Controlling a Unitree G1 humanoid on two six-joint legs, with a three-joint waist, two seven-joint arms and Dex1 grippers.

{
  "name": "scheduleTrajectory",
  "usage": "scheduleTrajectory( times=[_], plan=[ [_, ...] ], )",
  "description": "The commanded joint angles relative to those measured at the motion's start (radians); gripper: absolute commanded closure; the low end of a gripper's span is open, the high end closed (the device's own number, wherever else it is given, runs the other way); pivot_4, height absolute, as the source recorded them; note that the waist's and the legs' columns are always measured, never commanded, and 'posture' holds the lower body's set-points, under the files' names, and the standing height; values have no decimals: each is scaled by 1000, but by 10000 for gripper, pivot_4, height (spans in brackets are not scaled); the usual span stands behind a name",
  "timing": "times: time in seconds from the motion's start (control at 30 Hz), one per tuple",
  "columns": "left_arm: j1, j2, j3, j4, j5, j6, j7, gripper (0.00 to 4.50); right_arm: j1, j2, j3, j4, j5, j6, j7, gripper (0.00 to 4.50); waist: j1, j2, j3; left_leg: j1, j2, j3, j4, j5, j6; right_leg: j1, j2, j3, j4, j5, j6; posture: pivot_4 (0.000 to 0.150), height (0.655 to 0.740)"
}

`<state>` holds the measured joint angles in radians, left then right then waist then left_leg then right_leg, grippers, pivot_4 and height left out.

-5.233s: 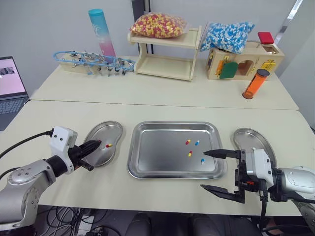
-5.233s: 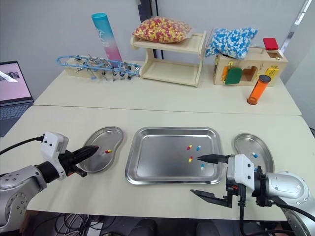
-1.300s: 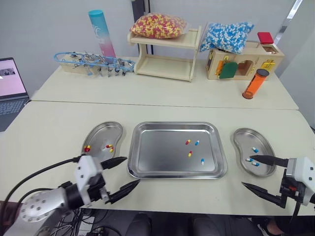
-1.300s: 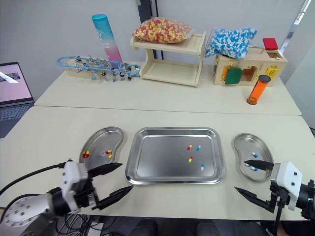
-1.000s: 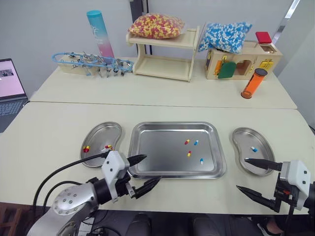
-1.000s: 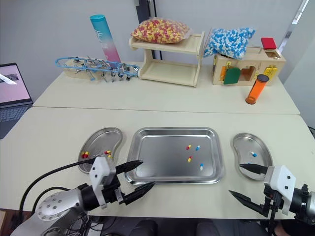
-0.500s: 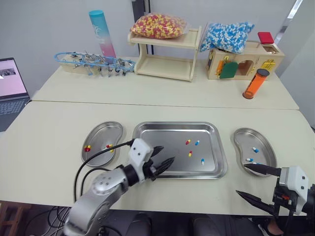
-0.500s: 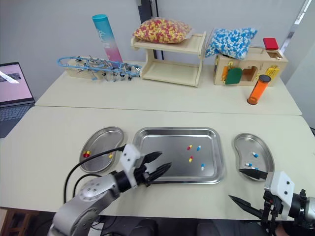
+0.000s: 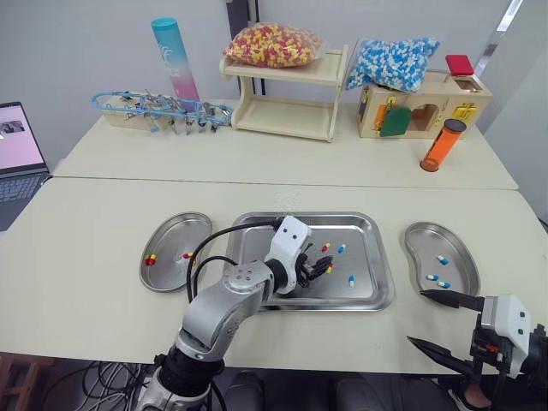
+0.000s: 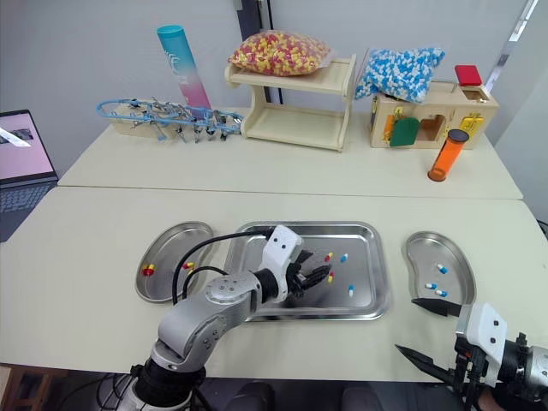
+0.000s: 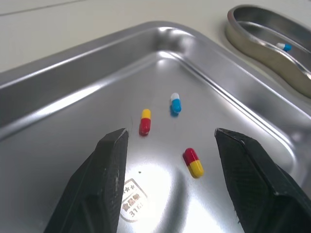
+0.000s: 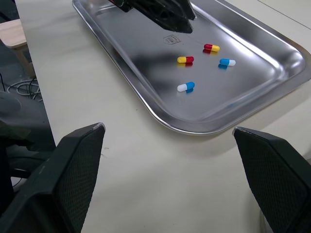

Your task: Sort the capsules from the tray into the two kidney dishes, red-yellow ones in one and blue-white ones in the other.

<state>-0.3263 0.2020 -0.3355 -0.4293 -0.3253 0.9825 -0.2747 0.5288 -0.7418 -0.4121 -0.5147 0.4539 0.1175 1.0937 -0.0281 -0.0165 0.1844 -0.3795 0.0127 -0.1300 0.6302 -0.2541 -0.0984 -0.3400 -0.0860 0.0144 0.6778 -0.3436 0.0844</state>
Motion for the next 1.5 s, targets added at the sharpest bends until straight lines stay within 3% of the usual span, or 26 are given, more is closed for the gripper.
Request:
scheduleTrajectory(
  times=[0.03,0.97,1.5],
  plan=[
    [-14,-2,-36,-13,18,18,-1,16106,-13,8,-19,-25,22,-5,-23,0,1,0,0,0,0,0,0,0,0,0,0,0,0,0,0,1500,7400],
    [-3,-68,-97,105,128,-35,13,16106,-33,-15,-15,-95,68,88,-65,0,2,0,0,0,0,0,0,0,0,0,0,0,0,0,0,1500,7400],
    [-47,-26,-134,169,155,-33,-61,16106,-49,-12,0,-118,67,126,-89,0,2,0,0,1,0,0,0,0,0,2,0,0,0,0,0,1500,7400]
  ],
)
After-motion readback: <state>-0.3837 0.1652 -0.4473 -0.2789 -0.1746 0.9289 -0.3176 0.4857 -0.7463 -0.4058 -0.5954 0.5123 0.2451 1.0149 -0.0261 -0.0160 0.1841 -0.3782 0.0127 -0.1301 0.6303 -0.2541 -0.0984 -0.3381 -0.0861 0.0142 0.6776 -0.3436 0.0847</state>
